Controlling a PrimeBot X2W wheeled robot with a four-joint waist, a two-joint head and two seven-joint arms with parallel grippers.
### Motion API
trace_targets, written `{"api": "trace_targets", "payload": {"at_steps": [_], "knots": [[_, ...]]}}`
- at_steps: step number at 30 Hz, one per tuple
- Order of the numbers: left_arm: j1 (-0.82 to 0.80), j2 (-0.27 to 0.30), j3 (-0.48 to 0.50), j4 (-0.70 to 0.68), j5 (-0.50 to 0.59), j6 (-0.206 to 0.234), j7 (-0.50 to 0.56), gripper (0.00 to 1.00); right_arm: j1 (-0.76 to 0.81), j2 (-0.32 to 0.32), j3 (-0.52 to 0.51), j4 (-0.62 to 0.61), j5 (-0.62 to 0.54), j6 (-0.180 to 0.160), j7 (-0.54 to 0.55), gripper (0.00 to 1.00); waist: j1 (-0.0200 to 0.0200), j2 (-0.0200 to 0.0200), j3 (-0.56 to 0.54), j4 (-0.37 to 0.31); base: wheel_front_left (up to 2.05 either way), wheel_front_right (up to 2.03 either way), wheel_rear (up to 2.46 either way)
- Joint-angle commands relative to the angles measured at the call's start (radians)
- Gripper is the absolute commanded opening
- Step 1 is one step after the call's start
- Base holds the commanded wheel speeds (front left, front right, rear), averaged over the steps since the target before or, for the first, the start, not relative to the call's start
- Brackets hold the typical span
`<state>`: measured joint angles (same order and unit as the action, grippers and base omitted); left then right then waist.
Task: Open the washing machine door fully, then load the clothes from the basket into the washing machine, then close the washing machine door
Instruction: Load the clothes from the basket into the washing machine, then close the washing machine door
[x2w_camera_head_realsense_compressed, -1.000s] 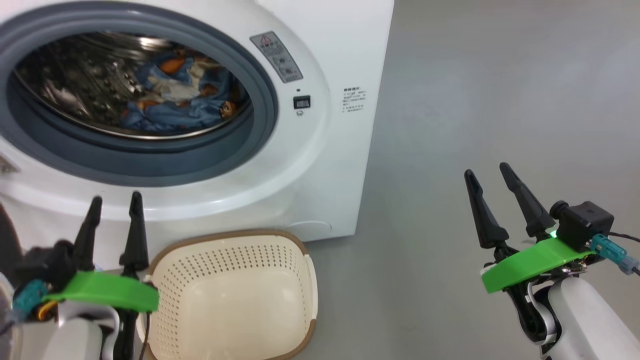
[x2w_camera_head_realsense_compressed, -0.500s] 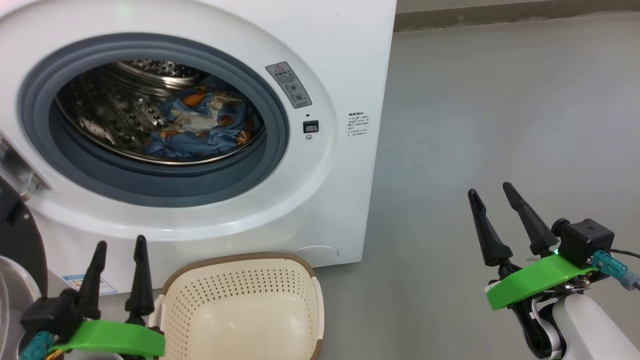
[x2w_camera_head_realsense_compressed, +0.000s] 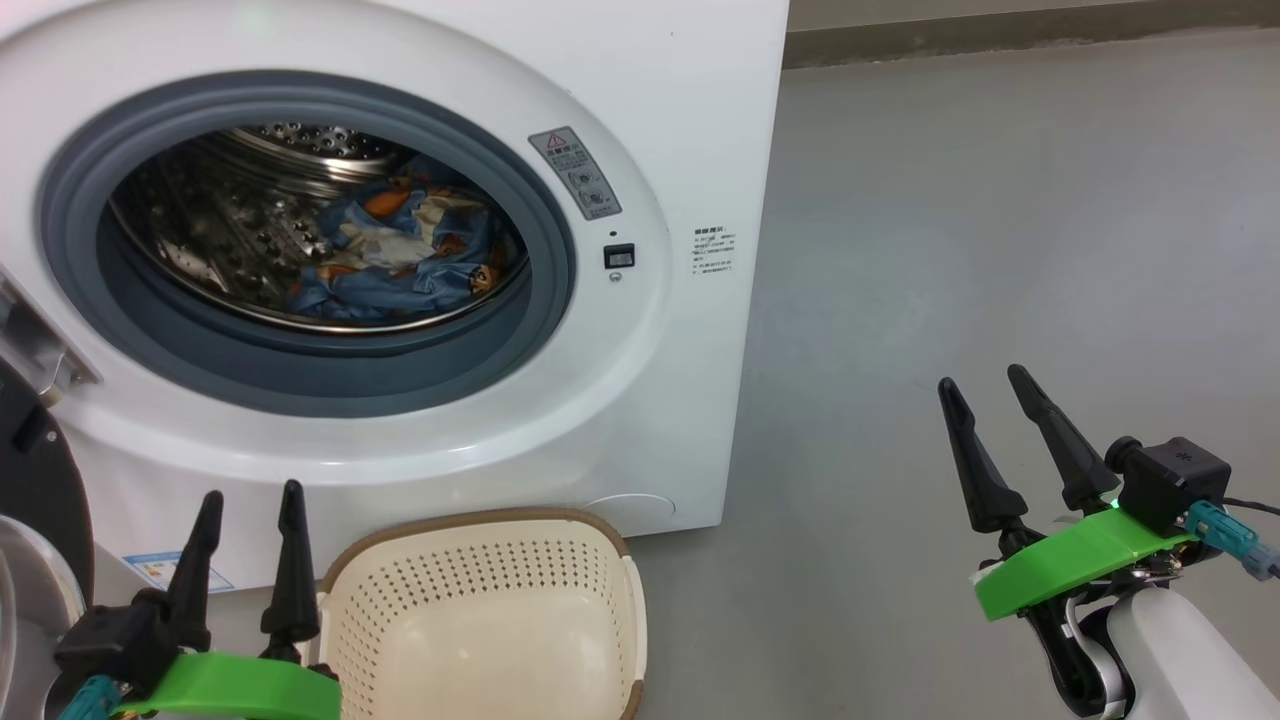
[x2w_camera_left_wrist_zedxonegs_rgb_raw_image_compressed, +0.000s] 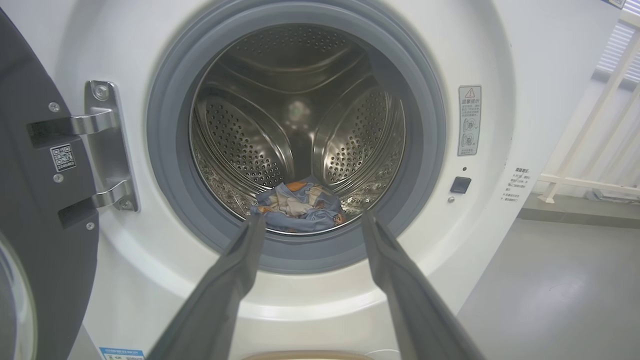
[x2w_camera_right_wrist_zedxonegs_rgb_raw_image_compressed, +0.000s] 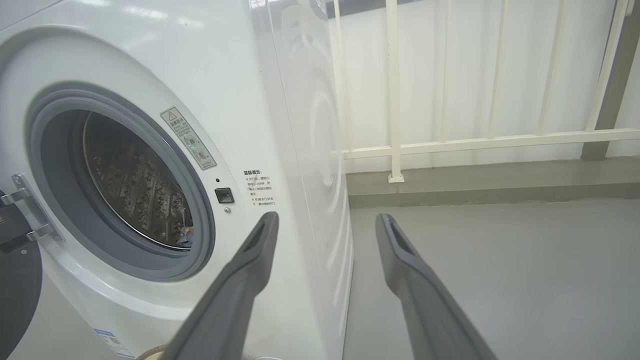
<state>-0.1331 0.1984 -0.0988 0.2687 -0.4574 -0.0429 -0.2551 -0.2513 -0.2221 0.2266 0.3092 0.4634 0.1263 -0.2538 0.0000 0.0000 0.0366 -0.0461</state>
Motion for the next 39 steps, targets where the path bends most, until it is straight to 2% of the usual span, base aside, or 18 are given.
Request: {"api": "trace_targets", "payload": {"at_steps": [1,39], "knots": [[-0.013,0.020,0.029,-0.028,0.006,0.005,-0.006,1.00,0.003,-0.013,0.017,-0.019,0.006,0.004,-0.008,1.00,0.0000,0.0000,0.001,0.000,0.00,0.00,0.00],[-0.041,0.026,0.012,-0.021,0.006,0.013,-0.006,1.00,-0.015,-0.007,0.017,-0.008,0.007,0.004,-0.008,1.00,0.0000,0.0000,0.017,0.005,0.00,0.00,0.00]]}}
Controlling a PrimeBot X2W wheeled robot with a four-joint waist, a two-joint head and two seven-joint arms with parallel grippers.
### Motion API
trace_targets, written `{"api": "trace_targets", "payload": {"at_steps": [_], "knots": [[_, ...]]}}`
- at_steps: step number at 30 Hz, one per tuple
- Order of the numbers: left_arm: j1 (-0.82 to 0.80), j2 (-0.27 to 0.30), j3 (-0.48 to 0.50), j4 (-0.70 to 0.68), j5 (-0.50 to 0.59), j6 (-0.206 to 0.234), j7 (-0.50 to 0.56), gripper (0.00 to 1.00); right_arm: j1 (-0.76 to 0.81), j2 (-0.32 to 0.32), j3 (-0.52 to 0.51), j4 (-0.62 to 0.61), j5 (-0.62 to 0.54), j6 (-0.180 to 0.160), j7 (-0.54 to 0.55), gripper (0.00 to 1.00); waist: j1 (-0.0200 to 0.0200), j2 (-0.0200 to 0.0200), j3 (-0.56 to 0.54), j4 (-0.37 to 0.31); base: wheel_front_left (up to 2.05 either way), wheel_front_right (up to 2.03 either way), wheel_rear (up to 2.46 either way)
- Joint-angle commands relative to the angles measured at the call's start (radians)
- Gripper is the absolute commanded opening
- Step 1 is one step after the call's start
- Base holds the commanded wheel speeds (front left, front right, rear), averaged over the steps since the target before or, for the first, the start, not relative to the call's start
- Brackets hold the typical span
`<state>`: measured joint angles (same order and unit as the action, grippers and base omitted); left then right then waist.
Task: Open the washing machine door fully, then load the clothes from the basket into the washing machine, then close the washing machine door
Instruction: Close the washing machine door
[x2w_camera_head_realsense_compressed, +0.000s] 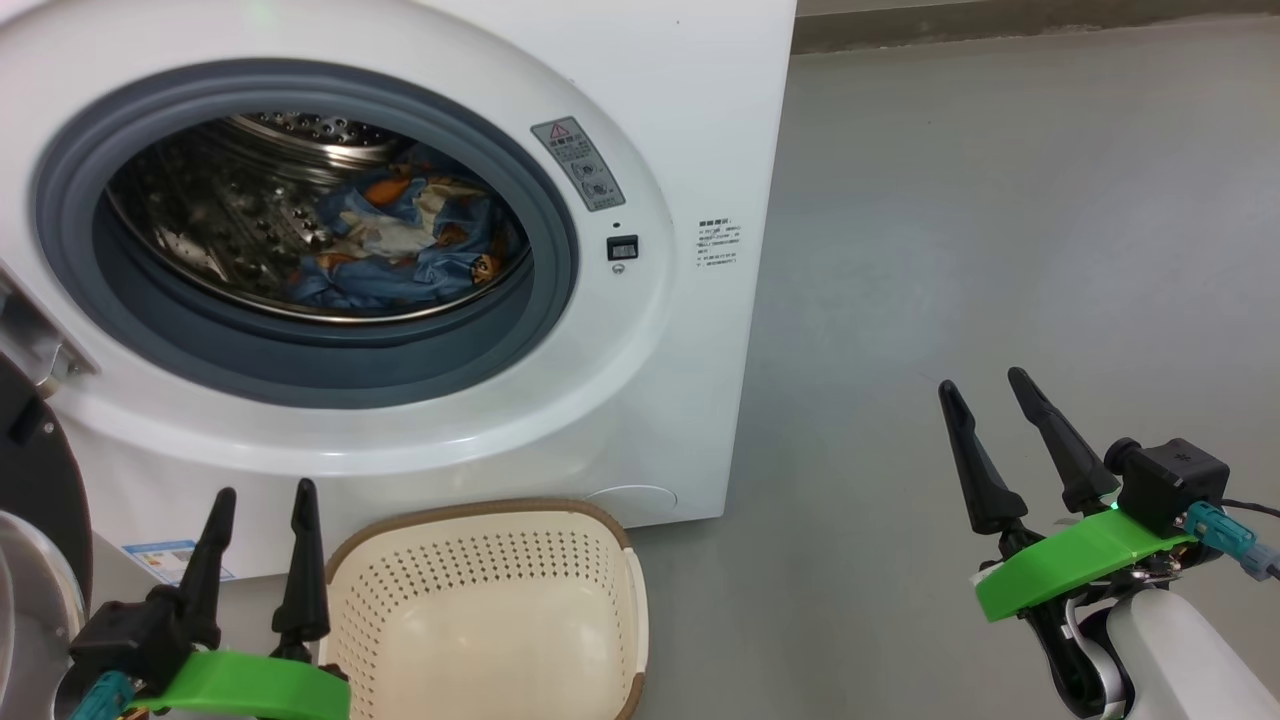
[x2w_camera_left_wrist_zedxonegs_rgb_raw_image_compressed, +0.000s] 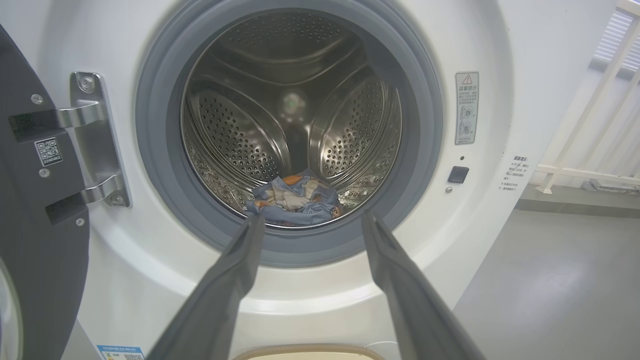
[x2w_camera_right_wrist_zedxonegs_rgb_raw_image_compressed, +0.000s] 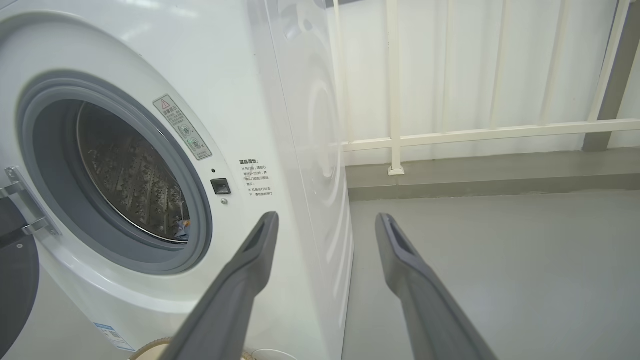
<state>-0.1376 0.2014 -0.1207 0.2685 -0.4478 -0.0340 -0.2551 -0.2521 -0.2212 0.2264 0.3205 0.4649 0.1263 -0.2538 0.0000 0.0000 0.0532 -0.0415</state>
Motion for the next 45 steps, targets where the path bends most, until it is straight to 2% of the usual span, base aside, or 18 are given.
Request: {"api": "trace_targets", "payload": {"at_steps": [1,9,27,45], "knots": [[-0.037,0.022,0.035,-0.021,-0.005,0.004,-0.006,1.00,-0.014,-0.008,0.017,-0.019,0.005,0.004,-0.008,1.00,0.0000,0.0000,0.000,0.000,-0.14,0.14,0.00],[-0.031,0.020,0.040,-0.031,-0.010,0.003,-0.007,1.00,-0.015,-0.004,0.017,-0.017,0.005,0.004,-0.008,1.00,0.0000,0.0000,-0.002,-0.002,-0.75,0.75,0.00],[-0.028,0.021,0.040,-0.036,-0.009,0.004,-0.007,1.00,-0.011,-0.001,0.013,-0.014,0.005,0.004,-0.008,1.00,0.0000,0.0000,-0.006,-0.003,-1.60,1.60,0.00],[-0.023,0.019,0.042,-0.036,-0.003,0.001,-0.007,1.00,-0.007,-0.003,0.016,-0.012,0.007,0.004,-0.008,1.00,0.0000,0.0000,-0.013,-0.005,-0.15,0.15,0.00]]}}
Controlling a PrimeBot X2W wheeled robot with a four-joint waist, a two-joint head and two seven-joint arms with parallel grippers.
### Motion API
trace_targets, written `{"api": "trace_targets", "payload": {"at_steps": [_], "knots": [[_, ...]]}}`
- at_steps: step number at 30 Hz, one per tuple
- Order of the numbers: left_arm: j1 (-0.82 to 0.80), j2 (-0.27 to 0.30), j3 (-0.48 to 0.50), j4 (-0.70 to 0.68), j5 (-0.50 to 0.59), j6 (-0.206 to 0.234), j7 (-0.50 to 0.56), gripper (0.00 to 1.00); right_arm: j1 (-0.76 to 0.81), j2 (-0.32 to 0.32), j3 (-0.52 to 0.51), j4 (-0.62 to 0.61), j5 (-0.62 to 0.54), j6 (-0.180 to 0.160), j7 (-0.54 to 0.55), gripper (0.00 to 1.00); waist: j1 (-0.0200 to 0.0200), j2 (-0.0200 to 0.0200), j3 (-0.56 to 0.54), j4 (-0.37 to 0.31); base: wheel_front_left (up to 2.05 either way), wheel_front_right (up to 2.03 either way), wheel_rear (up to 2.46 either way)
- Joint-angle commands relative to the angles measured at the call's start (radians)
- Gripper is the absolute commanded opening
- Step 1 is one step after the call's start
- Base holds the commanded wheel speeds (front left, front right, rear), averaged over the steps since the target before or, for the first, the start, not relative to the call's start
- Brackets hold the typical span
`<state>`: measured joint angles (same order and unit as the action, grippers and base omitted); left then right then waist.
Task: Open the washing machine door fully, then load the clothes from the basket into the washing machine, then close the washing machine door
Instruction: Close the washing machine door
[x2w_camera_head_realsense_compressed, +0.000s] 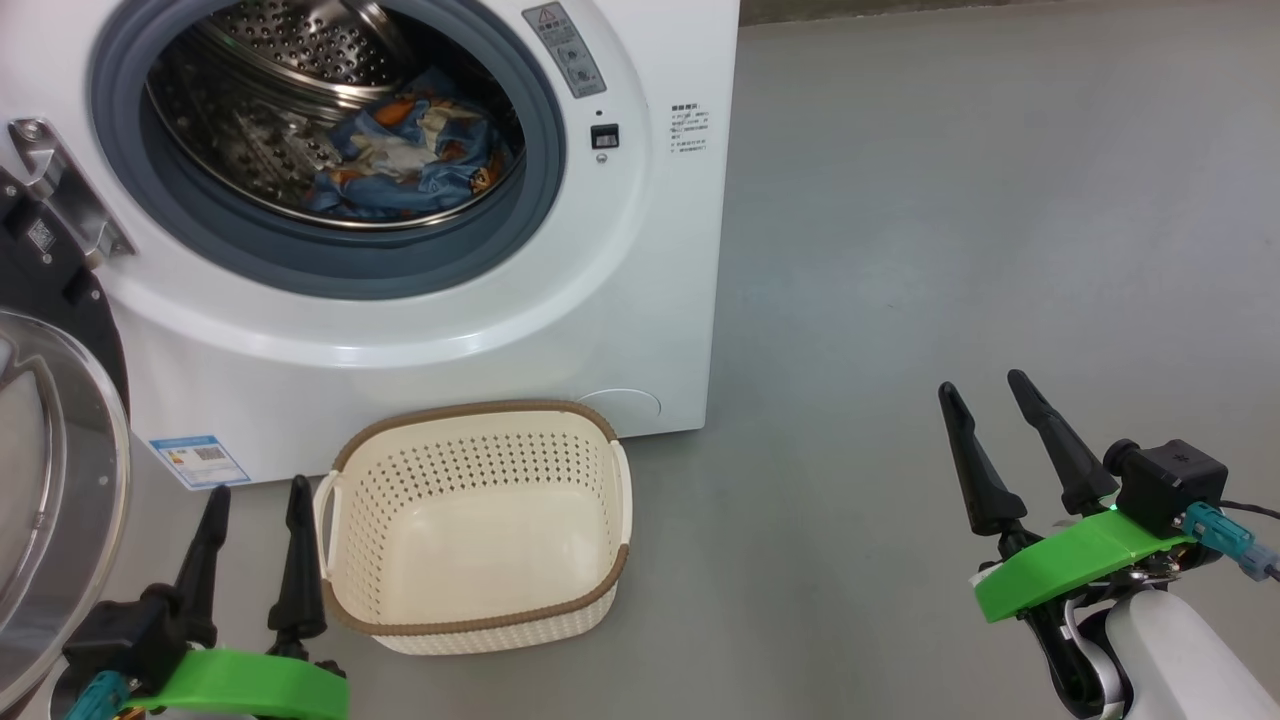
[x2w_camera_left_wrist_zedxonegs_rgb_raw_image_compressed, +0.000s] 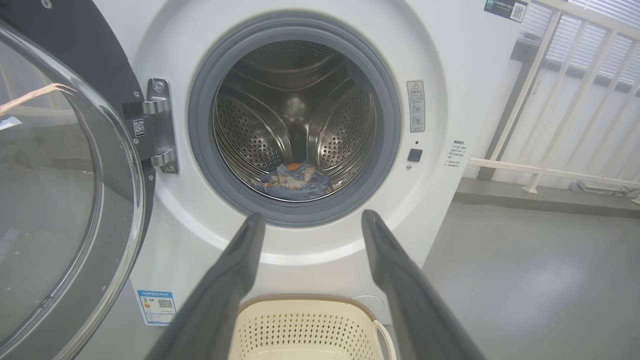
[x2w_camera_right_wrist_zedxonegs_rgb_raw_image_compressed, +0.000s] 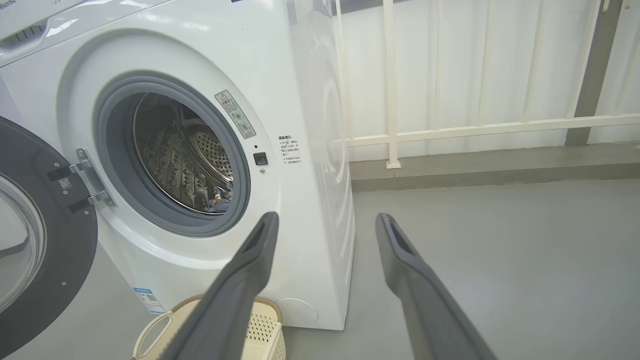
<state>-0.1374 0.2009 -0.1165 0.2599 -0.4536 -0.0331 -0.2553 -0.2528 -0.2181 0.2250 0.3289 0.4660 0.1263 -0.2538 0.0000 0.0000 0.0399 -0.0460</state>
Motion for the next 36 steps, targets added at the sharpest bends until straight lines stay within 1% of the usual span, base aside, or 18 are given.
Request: {"api": "trace_targets", "payload": {"at_steps": [1,23,28,36], "knots": [[-0.023,0.019,0.038,-0.027,0.003,0.000,-0.006,1.00,-0.006,-0.005,0.017,-0.021,0.006,0.004,-0.008,1.00,0.0000,0.0000,0.000,0.000,0.00,0.00,0.00],[-0.029,0.019,0.034,-0.013,0.004,-0.003,-0.006,1.00,-0.007,-0.006,0.023,-0.015,0.007,0.004,-0.008,1.00,0.0000,0.0000,-0.004,0.018,0.00,0.00,0.00],[-0.026,0.019,0.029,-0.010,0.006,0.001,-0.006,1.00,-0.001,-0.007,0.026,-0.013,0.009,0.004,-0.008,1.00,0.0000,0.0000,-0.011,0.039,0.00,0.00,0.00],[-0.020,0.022,0.023,-0.008,0.019,0.021,-0.006,1.00,0.005,-0.008,0.034,-0.010,0.012,0.004,-0.008,1.00,0.0000,0.0000,-0.022,0.098,0.00,0.00,0.00]]}}
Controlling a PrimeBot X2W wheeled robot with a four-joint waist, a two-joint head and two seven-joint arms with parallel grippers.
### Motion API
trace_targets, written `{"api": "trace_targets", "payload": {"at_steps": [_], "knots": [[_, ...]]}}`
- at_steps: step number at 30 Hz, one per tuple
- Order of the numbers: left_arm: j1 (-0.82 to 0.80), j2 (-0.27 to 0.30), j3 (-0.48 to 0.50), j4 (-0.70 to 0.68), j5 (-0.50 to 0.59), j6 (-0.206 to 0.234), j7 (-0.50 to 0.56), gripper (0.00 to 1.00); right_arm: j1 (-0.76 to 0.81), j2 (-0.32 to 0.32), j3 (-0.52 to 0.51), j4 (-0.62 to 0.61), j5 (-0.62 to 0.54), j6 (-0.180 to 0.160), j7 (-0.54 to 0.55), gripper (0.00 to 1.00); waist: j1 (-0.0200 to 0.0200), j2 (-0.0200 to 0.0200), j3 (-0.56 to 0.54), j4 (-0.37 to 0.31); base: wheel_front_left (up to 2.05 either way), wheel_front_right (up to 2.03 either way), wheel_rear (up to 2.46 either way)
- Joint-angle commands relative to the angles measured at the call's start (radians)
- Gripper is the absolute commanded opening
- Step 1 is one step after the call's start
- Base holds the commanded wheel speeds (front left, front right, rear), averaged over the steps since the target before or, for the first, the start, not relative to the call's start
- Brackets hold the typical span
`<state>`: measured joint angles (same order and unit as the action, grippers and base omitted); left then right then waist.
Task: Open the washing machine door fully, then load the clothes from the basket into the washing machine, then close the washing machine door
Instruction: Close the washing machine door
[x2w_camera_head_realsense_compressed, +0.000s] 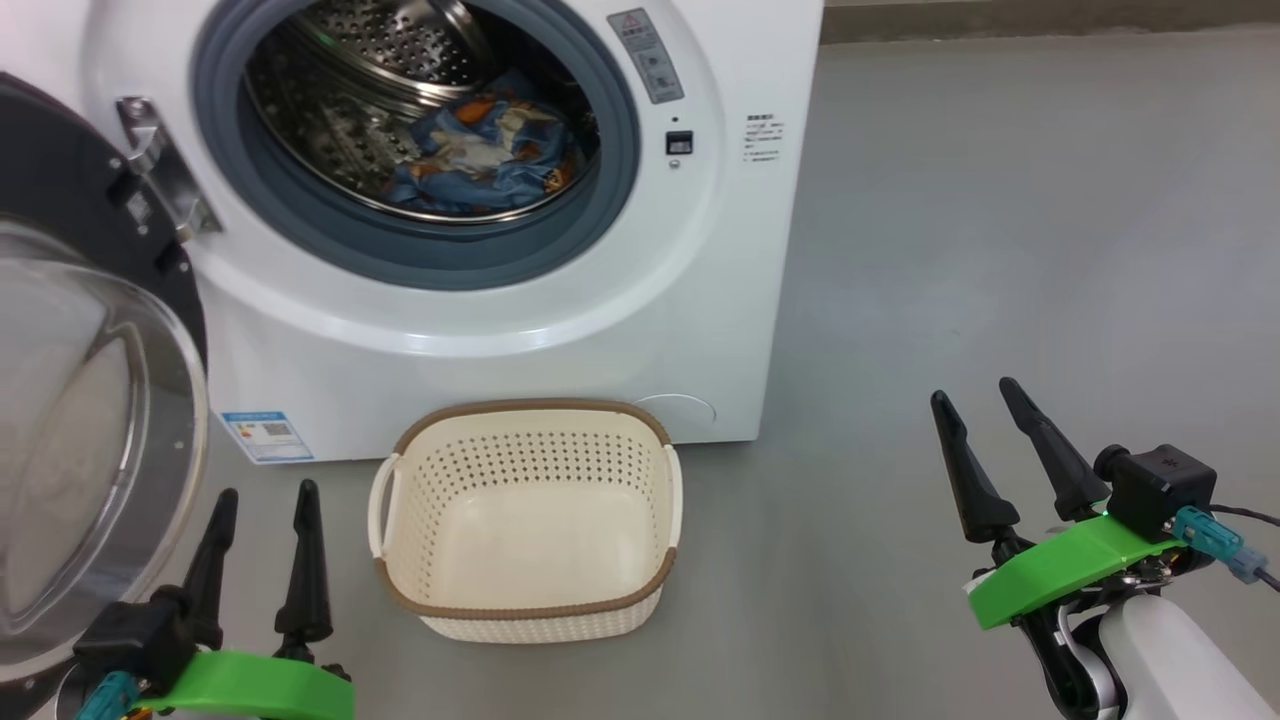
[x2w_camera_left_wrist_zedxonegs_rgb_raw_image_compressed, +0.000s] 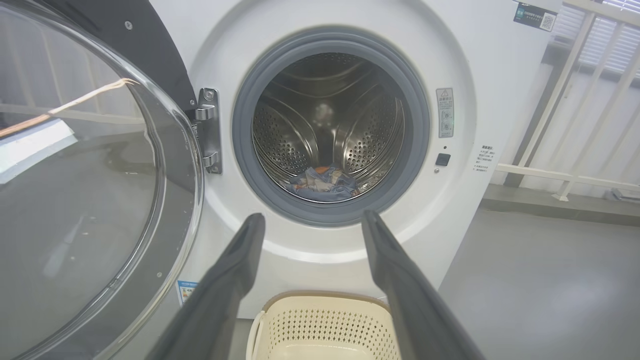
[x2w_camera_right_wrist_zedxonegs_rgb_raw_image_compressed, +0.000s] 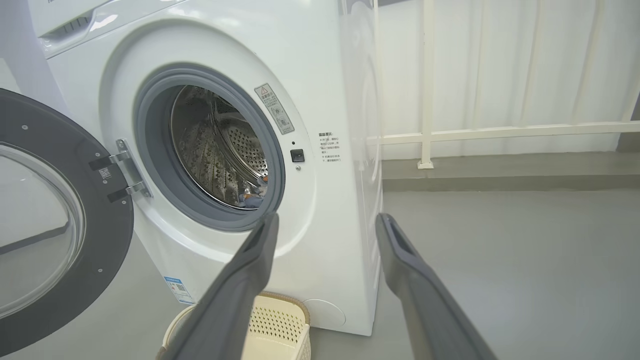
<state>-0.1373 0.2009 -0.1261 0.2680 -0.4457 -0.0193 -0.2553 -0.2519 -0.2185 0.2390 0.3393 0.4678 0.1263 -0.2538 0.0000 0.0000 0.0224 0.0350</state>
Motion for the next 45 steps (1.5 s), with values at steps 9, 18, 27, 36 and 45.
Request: {"api": "trace_targets", "payload": {"at_steps": [9,18,27,36,45], "knots": [[-0.010,0.019,0.038,-0.021,0.019,0.042,-0.006,1.00,0.011,-0.004,0.032,-0.017,0.015,0.004,-0.008,1.00,0.0000,0.0000,-0.014,0.104,0.00,0.00,0.00],[-0.004,0.027,0.030,-0.020,0.027,0.062,0.003,1.00,0.017,0.002,0.033,-0.015,0.018,0.004,-0.008,1.00,0.0000,0.0000,-0.020,0.199,0.00,0.00,0.00],[0.005,0.027,0.022,-0.031,0.029,0.082,0.015,1.00,0.018,0.011,0.031,-0.016,0.018,0.004,-0.008,1.00,0.0000,0.0000,-0.020,0.298,0.00,0.00,0.00],[0.012,0.026,0.019,-0.034,0.023,0.091,0.018,1.00,0.018,0.017,0.035,-0.014,0.019,0.004,-0.008,1.00,0.0000,0.0000,-0.022,0.375,0.00,0.00,0.00],[0.010,0.030,0.022,-0.022,0.017,0.094,0.014,1.00,0.016,0.018,0.037,-0.011,0.020,0.004,-0.008,1.00,0.0000,0.0000,-0.025,0.439,0.00,0.00,0.00]]}}
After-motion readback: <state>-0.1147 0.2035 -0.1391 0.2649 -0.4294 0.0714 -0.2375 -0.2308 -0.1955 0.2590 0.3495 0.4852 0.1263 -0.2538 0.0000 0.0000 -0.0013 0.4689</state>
